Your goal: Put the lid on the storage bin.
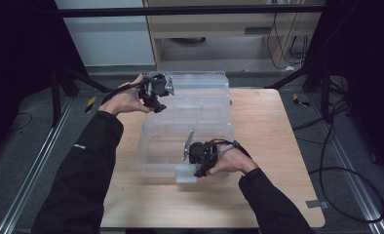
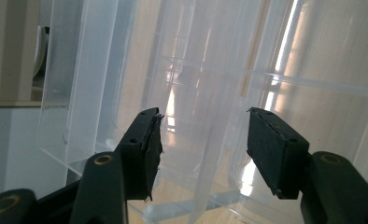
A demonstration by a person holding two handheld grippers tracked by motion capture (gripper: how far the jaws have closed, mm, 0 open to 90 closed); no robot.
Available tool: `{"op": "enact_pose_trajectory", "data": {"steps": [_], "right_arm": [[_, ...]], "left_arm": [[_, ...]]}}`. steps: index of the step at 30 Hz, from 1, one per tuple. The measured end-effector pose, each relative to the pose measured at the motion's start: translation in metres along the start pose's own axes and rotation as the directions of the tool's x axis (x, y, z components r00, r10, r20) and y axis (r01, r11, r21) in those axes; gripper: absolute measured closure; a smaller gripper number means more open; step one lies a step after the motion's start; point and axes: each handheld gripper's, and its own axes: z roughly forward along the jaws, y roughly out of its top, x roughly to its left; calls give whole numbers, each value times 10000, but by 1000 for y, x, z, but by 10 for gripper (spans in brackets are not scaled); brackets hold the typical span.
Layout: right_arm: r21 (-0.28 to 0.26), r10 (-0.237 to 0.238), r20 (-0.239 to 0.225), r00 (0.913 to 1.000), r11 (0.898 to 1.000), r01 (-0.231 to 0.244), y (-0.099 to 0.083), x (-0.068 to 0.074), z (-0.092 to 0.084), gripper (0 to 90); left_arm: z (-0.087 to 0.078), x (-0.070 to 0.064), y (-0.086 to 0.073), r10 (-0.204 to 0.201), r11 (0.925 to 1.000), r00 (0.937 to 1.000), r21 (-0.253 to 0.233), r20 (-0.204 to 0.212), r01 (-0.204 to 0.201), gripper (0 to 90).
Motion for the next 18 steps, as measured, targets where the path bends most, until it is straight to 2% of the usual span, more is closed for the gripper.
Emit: {"op": "enact_pose_trajectory", "data": {"steps": [5,13,18], "right_arm": [[33,36,-9,10000,10000,-36,0,0,0,646],[41,23,-7,10000,10000,-23,0,0,0,647],[36,11,-2,10000,10000,-11,0,0,0,647]], "left_arm": [[8,-2,5,286,9990,9996,328,38,-288,485],[18,-2,11,406,9966,9990,716,205,-420,577],[19,-2,13,480,9959,9987,757,190,-493,641]]}}
